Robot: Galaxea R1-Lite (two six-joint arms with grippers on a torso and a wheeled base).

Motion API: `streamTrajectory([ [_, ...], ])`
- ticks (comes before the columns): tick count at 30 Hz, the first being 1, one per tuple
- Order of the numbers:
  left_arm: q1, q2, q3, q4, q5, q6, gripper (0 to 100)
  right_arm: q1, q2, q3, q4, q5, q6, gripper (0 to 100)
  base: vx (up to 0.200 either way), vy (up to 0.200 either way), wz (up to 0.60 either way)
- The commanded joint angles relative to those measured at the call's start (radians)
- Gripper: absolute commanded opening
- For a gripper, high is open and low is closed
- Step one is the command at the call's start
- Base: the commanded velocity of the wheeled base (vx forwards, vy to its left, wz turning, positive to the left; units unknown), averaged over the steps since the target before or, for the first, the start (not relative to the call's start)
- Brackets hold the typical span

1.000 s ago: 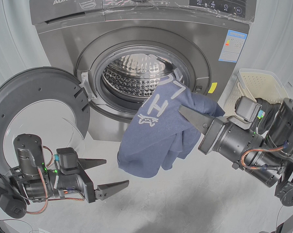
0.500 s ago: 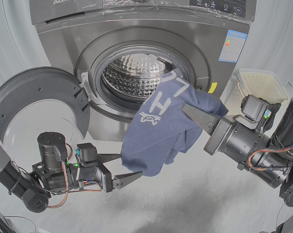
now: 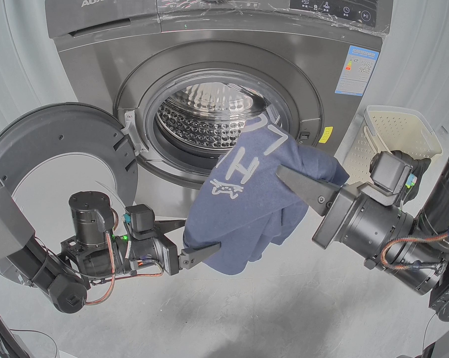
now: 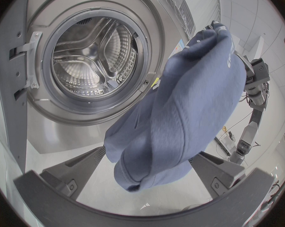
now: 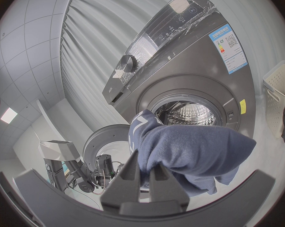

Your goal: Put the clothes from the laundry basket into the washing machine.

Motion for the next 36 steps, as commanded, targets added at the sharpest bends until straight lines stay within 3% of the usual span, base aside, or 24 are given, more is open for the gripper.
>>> streamTrajectory([
  [1, -0.007, 0.017, -0.041, -0.001, -0.004, -0.003, 100, 0.009, 0.011, 0.001, -0.002, -0.001, -0.007, 0, 0.0, 0.0, 0.0],
  [9, -0.04, 0.04, -0.04, -0.027, -0.037, 0.001, 100, 0.004, 0.016, -0.003, -0.003, -0.001, -0.01, 0, 0.0, 0.0, 0.0],
  [10, -0.04, 0.043, -0.037, -0.041, -0.045, 0.0, 0, 0.003, 0.016, 0.001, -0.003, -0.001, -0.01, 0, 0.0, 0.0, 0.0],
  [21, -0.074, 0.009, 0.054, -0.159, -0.051, -0.012, 0, -0.009, 0.005, 0.012, -0.003, 0.001, -0.009, 0, 0.0, 0.0, 0.0],
  [28, -0.163, -0.198, 0.238, -0.238, -0.037, -0.111, 0, -0.011, 0.014, 0.004, -0.003, 0.002, -0.009, 0, 0.0, 0.0, 0.0],
  [33, -0.154, -0.137, 0.256, -0.245, -0.018, -0.115, 0, -0.006, 0.011, 0.012, -0.005, 0.007, -0.007, 0, 0.0, 0.0, 0.0],
  [34, -0.152, -0.117, 0.252, -0.251, -0.013, -0.114, 100, -0.006, 0.01, 0.01, -0.005, 0.008, -0.007, 0, 0.0, 0.0, 0.0],
  [36, -0.134, -0.078, 0.233, -0.254, -0.004, -0.111, 100, -0.006, 0.01, 0.006, -0.016, 0.008, -0.01, 0, 0.0, 0.0, 0.0],
])
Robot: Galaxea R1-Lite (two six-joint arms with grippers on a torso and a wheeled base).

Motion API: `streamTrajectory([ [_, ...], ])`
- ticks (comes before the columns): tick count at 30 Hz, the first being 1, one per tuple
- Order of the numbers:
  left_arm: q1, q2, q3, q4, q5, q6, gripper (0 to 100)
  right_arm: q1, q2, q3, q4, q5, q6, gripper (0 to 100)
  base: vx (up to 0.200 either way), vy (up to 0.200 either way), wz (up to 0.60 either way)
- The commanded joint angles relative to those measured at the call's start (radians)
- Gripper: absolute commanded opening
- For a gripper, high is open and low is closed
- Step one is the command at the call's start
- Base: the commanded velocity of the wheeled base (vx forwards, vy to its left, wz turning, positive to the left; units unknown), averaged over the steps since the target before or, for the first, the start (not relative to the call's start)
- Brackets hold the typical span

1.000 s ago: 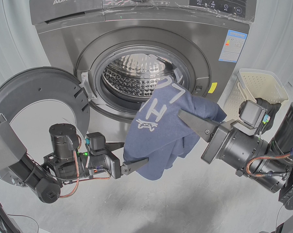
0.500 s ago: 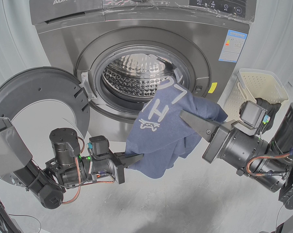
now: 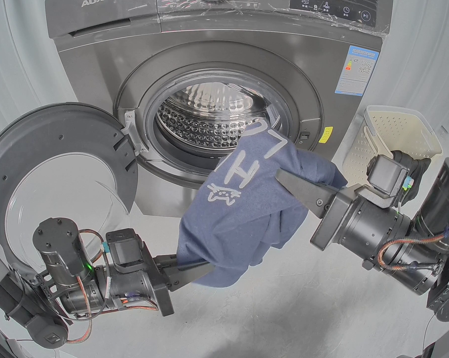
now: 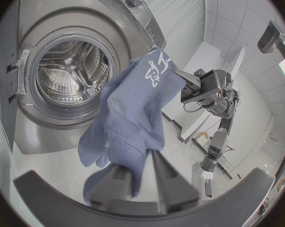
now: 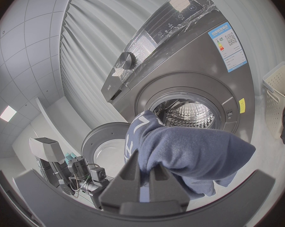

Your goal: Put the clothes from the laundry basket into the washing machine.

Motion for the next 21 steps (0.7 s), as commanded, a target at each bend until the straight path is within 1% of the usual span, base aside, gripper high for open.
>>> streamTrajectory([
  [1, 0.02, 0.084, -0.018, -0.016, 0.025, -0.007, 100, 0.003, 0.0, -0.004, -0.016, 0.003, -0.002, 0, 0.0, 0.0, 0.0],
  [5, 0.06, 0.156, -0.051, -0.017, 0.027, -0.004, 100, 0.009, 0.0, 0.002, -0.019, 0.003, -0.003, 0, 0.0, 0.0, 0.0],
  [8, 0.067, 0.189, -0.06, -0.022, 0.027, -0.001, 100, 0.011, -0.007, 0.0, -0.019, 0.003, -0.005, 0, 0.0, 0.0, 0.0],
  [13, 0.095, 0.267, -0.097, -0.067, 0.027, 0.016, 100, 0.014, -0.019, 0.004, -0.018, 0.003, -0.006, 0, 0.0, 0.0, 0.0],
  [18, 0.112, 0.366, -0.137, -0.142, 0.025, 0.017, 100, 0.015, -0.022, 0.005, -0.018, 0.003, -0.006, 0, 0.0, 0.0, 0.0],
  [21, 0.113, 0.386, -0.172, -0.142, 0.024, 0.017, 100, 0.015, -0.02, 0.008, -0.018, 0.003, -0.006, 0, 0.0, 0.0, 0.0],
])
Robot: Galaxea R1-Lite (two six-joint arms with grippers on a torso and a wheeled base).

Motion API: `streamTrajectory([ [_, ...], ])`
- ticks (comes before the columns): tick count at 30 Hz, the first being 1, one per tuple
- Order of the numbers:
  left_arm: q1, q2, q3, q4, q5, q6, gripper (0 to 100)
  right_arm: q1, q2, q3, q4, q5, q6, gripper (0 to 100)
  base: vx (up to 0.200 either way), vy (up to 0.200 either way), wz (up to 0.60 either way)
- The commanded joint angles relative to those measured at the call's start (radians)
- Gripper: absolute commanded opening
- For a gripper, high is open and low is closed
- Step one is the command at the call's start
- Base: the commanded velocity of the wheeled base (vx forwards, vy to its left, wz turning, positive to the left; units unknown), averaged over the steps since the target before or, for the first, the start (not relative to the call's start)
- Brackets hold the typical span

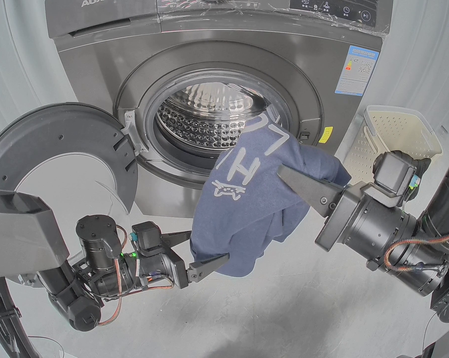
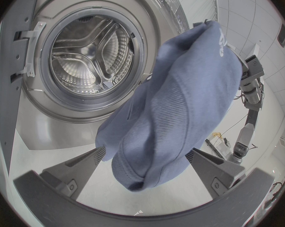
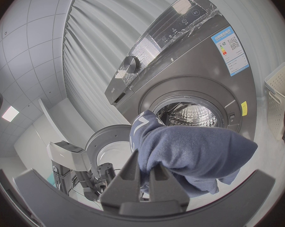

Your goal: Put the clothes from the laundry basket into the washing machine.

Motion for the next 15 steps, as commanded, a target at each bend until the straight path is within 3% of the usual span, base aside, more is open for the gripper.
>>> streamTrajectory([
  [1, 0.01, 0.089, -0.054, -0.015, -0.001, 0.0, 100, 0.001, -0.004, 0.005, 0.0, 0.0, 0.0, 0, 0.0, 0.0, 0.0],
  [6, -0.002, 0.085, -0.094, -0.015, 0.001, -0.001, 100, -0.001, -0.007, 0.008, -0.001, 0.0, -0.014, 0, 0.0, 0.0, 0.0],
  [7, -0.006, 0.08, -0.103, -0.015, 0.001, -0.001, 0, -0.001, -0.007, 0.01, -0.001, 0.0, -0.014, 0, 0.0, 0.0, 0.0],
  [15, -0.057, 0.003, -0.071, -0.015, 0.001, -0.005, 0, -0.002, -0.005, 0.015, -0.001, 0.006, -0.014, 0, 0.0, 0.0, 0.0],
])
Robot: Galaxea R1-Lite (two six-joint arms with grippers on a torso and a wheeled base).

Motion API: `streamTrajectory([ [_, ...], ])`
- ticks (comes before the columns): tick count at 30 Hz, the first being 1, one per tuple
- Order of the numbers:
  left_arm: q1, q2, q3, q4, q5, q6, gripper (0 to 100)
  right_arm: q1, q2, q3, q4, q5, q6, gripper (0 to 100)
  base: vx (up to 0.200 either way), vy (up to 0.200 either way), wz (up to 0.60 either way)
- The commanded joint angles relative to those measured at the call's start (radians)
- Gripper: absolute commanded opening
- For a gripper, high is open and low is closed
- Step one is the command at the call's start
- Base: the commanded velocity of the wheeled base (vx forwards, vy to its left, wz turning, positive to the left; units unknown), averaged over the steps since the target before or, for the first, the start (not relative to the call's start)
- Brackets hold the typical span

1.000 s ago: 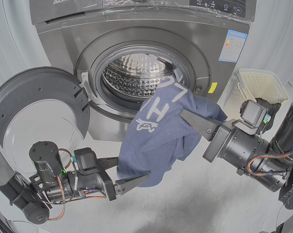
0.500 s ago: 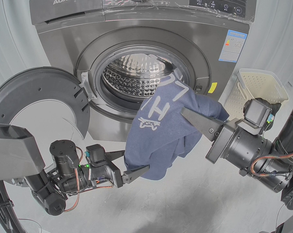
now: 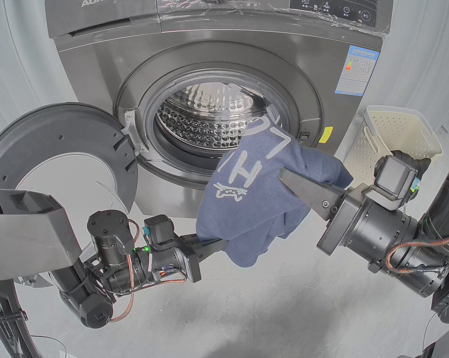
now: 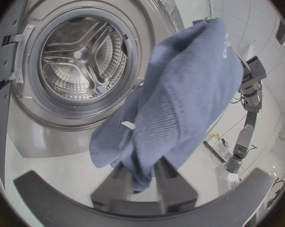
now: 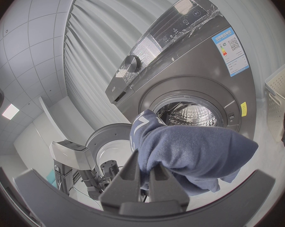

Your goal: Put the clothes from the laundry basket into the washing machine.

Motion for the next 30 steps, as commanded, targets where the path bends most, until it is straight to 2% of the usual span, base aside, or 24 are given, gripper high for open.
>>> streamTrajectory([
  [1, -0.045, -0.082, 0.051, 0.0, 0.001, -0.001, 0, -0.003, 0.003, -0.006, 0.0, 0.001, 0.001, 0, 0.0, 0.0, 0.0],
  [4, -0.07, -0.131, 0.093, 0.0, 0.001, -0.003, 0, -0.007, 0.006, -0.005, 0.0, 0.001, 0.001, 0, 0.0, 0.0, 0.0],
  [6, -0.111, -0.215, 0.176, 0.0, 0.012, -0.006, 0, -0.009, 0.011, 0.001, 0.0, 0.002, 0.002, 0, 0.0, 0.0, 0.0],
  [9, -0.162, -0.317, 0.263, 0.0, 0.053, -0.015, 0, -0.009, 0.018, -0.003, 0.0, 0.004, 0.004, 0, 0.0, 0.0, 0.0],
  [12, -0.188, -0.372, 0.301, 0.0, 0.068, -0.017, 0, -0.012, 0.025, 0.001, 0.0, 0.013, 0.004, 0, 0.0, 0.0, 0.0],
  [13, -0.199, -0.43, 0.338, 0.0, 0.07, -0.023, 0, -0.012, 0.026, 0.017, 0.0, 0.036, 0.007, 0, 0.0, 0.0, 0.0],
  [15, -0.2, -0.455, 0.352, -0.001, 0.07, -0.027, 0, -0.014, 0.032, 0.029, -0.002, 0.045, 0.007, 0, 0.0, 0.0, 0.0],
  [16, -0.2, -0.481, 0.367, -0.003, 0.07, -0.029, 0, -0.014, 0.041, 0.035, -0.002, 0.048, 0.007, 100, 0.0, 0.0, 0.0],
  [19, -0.189, -0.53, 0.349, 0.0, 0.073, -0.046, 0, -0.007, 0.057, 0.043, 0.003, 0.05, 0.007, 100, 0.0, 0.0, 0.0],
  [24, -0.18, -0.544, 0.271, 0.0, 0.088, -0.053, 0, -0.007, 0.078, 0.103, 0.003, 0.048, 0.002, 100, 0.0, 0.0, 0.0],
  [27, -0.171, -0.538, 0.228, 0.0, 0.117, -0.063, 0, -0.006, 0.084, 0.138, 0.002, 0.048, -0.001, 100, 0.0, 0.0, 0.0],
  [30, -0.17, -0.53, 0.173, 0.0, 0.18, -0.072, 0, -0.015, 0.086, 0.159, 0.002, 0.048, -0.018, 100, 0.0, 0.0, 0.0],
])
